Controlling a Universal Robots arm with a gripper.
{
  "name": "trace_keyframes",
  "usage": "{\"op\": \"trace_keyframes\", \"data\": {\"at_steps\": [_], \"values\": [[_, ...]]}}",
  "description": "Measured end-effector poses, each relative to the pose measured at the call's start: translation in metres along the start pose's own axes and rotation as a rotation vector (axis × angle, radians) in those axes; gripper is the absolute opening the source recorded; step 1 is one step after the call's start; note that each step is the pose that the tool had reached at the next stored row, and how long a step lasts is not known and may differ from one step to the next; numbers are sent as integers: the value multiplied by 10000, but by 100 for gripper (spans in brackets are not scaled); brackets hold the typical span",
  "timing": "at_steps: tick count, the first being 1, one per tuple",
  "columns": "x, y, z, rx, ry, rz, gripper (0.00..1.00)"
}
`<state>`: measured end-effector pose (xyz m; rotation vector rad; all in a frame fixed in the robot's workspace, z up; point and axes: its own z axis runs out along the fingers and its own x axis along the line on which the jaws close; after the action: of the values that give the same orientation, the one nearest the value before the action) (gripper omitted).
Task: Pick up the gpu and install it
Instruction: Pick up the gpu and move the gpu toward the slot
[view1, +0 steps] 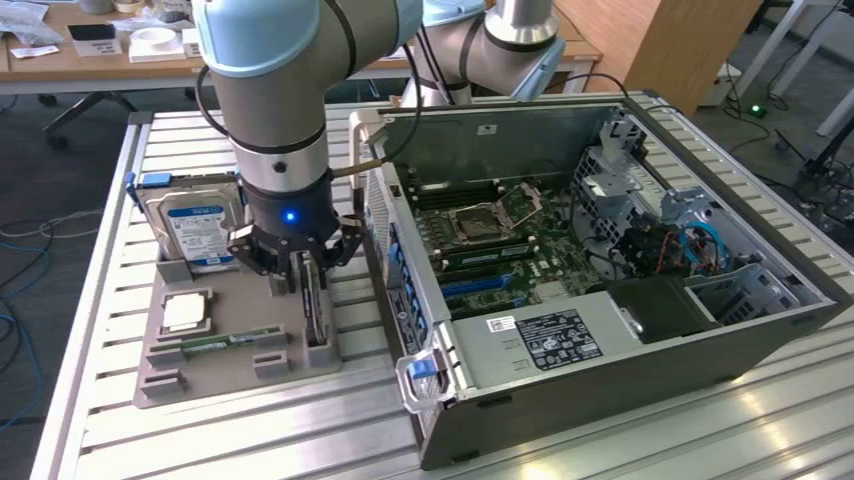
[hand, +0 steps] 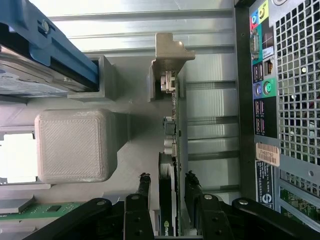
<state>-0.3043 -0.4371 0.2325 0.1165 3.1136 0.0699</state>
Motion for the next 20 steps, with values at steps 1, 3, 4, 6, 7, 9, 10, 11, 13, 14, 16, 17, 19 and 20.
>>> {"op": "trace_keyframes", "data": {"at_steps": [1,3,4,6,7,9,10,11,13,14,16,17,19,20], "values": [[0,0,6,2,1,0,42],[1,-1,25,2,2,1,42],[1,-2,29,3,3,0,42],[2,-2,31,6,5,1,42],[1,-2,31,5,5,0,42],[1,-2,33,4,3,1,42],[0,-1,36,2,1,2,42],[-1,-1,36,2,2,2,42],[-2,-2,36,3,2,0,42],[-1,-2,35,3,3,1,42],[-2,-2,35,4,3,1,42],[-1,-2,35,4,3,1,42],[-1,-2,35,3,3,1,42],[-1,-2,35,4,3,1,42]]}}
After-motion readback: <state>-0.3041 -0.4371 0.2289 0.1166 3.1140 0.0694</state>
